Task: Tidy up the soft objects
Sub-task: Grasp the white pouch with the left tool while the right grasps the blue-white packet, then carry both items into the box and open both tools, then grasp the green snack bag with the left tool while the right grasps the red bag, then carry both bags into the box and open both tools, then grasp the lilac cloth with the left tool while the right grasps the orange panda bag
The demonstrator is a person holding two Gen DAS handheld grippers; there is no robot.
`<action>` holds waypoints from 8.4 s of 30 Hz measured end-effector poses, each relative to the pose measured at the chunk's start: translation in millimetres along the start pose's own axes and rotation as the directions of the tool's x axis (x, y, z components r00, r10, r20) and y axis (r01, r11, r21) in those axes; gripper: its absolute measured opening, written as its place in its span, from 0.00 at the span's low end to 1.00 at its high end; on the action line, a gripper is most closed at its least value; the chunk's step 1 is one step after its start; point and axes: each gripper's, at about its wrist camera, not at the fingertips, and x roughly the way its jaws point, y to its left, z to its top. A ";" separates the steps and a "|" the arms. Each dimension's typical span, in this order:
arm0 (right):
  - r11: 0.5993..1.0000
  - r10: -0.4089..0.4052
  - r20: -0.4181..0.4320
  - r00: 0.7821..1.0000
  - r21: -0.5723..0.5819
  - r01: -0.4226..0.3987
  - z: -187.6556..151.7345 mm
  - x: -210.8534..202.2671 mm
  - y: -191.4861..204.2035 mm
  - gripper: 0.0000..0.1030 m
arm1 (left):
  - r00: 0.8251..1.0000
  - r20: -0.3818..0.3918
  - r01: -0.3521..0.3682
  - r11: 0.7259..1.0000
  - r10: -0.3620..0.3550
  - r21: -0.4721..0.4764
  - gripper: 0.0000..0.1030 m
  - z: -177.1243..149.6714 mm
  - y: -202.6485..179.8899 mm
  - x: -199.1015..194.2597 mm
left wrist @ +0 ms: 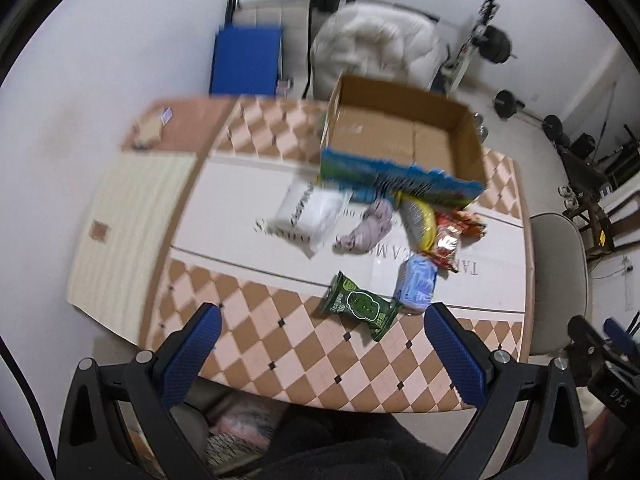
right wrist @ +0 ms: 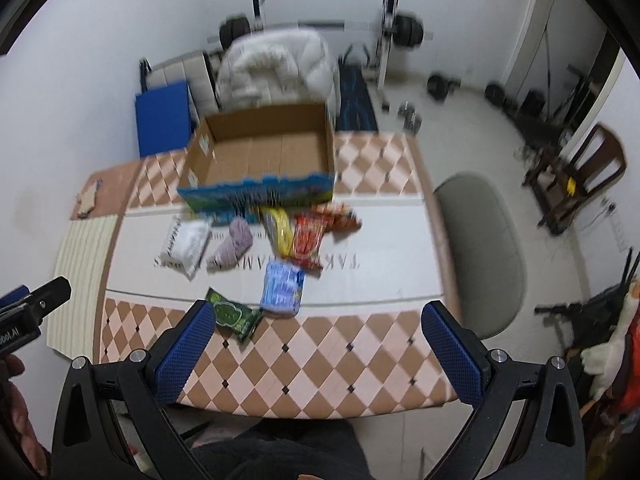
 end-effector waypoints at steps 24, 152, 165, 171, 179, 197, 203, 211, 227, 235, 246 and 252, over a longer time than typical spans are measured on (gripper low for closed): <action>0.999 -0.001 -0.478 0.878 0.028 0.017 4.9 366.3 50.6 1.00 | 0.906 -0.403 0.011 0.947 0.125 0.320 1.00 112.9 -5.5 344.7; 0.986 0.165 -0.488 0.857 0.086 -0.142 6.8 399.0 -27.0 0.50 | 0.844 -0.533 -0.068 0.998 0.055 -0.006 0.46 -16.6 -70.3 315.2; 0.993 0.104 -0.534 0.839 0.004 -0.120 -60.8 380.7 -34.5 0.53 | 0.850 -0.517 -0.054 0.993 0.100 0.104 0.51 -17.6 -90.1 324.9; 0.995 0.040 -0.533 0.845 -0.054 -0.082 -59.5 378.6 -17.5 0.58 | 0.857 -0.508 -0.043 0.993 0.092 0.107 0.51 -36.9 -90.9 319.4; 0.987 0.130 -0.494 0.860 -0.021 -0.161 -48.1 328.7 -9.9 0.46 | 0.907 -0.421 0.060 0.994 -0.014 0.095 0.32 -43.2 -105.5 241.1; 0.991 0.117 -0.217 0.969 -0.032 -0.127 216.5 281.3 5.1 0.45 | 0.984 -0.176 0.043 0.980 -0.008 0.194 0.32 271.7 -91.3 201.6; 0.982 0.180 -0.341 0.923 0.009 -0.188 240.1 358.8 16.7 0.46 | 0.950 -0.311 0.057 0.979 0.007 0.194 0.32 310.5 -89.9 268.7; 0.976 0.208 -0.454 0.867 0.037 -0.215 223.6 411.4 37.4 0.46 | 0.913 -0.408 0.054 0.985 0.018 0.165 0.33 326.5 -88.7 323.1; 0.988 0.120 -0.405 0.906 -0.039 -0.148 225.8 381.2 38.2 1.00 | 0.956 -0.291 0.089 0.987 -0.046 0.136 0.94 328.1 -94.1 266.4; 0.989 0.115 -0.266 0.957 -0.062 -0.136 226.3 316.0 38.5 1.00 | 0.988 -0.134 0.101 0.980 -0.078 0.173 0.96 285.0 -94.5 189.8; 0.985 0.155 -0.126 0.980 -0.051 -0.163 185.0 240.5 13.2 1.00 | 0.999 0.037 0.006 0.976 -0.014 0.218 0.96 190.5 -89.4 124.3; 0.993 0.084 -0.168 0.982 -0.066 -0.096 141.0 263.8 -36.3 1.00 | 0.997 -0.064 -0.025 0.966 0.043 0.256 0.96 125.0 -84.7 170.8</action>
